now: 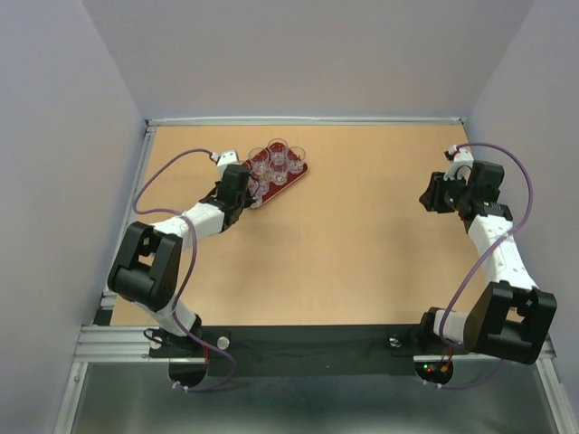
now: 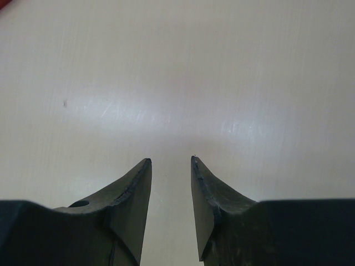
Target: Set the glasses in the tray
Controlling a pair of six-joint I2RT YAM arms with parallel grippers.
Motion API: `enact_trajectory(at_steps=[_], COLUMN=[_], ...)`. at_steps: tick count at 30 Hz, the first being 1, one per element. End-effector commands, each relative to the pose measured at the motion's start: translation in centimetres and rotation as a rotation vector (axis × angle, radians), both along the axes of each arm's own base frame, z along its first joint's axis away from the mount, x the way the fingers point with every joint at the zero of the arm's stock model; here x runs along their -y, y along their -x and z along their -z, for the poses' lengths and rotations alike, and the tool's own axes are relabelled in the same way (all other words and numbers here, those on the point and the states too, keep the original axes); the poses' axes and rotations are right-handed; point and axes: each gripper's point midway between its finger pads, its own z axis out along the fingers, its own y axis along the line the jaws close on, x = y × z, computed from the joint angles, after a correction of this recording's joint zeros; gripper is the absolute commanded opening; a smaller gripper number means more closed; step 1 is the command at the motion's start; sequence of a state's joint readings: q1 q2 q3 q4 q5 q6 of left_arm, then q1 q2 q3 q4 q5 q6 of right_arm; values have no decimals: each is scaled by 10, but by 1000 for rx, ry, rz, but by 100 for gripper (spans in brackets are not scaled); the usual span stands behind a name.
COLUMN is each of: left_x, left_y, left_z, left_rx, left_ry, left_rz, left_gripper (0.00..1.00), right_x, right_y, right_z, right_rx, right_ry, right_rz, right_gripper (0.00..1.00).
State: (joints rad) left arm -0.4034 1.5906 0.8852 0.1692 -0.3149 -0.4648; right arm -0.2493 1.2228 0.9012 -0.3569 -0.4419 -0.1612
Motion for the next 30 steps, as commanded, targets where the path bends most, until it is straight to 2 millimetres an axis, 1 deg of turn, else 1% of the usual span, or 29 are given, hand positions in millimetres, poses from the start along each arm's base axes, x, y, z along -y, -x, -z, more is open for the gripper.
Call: enact_trajectory(at_steps=[1, 5, 10, 16, 21, 30], left_x=[5, 6, 9, 9, 4, 6], left_y=[-17, -17, -16, -15, -18, -28], left_z=[-34, -41, -42, -50, -42, -29], left_rx=[95, 105, 99, 115, 98, 74], left_ry=[40, 48, 59, 69, 45, 28], left_rz=[2, 7, 21, 21, 7, 8], left_gripper=[0, 0, 0, 0, 0, 0], right_x=[4, 4, 4, 4, 4, 5], right_y=[-5, -5, -5, -5, -5, -5], right_z=[-6, -7, -6, -6, -7, -7], right_rx=[43, 45, 44, 43, 45, 44], right_ry=[18, 19, 19, 21, 23, 25], right_rz=[0, 0, -1, 1, 1, 3], right_gripper=[40, 40, 40, 40, 40, 40])
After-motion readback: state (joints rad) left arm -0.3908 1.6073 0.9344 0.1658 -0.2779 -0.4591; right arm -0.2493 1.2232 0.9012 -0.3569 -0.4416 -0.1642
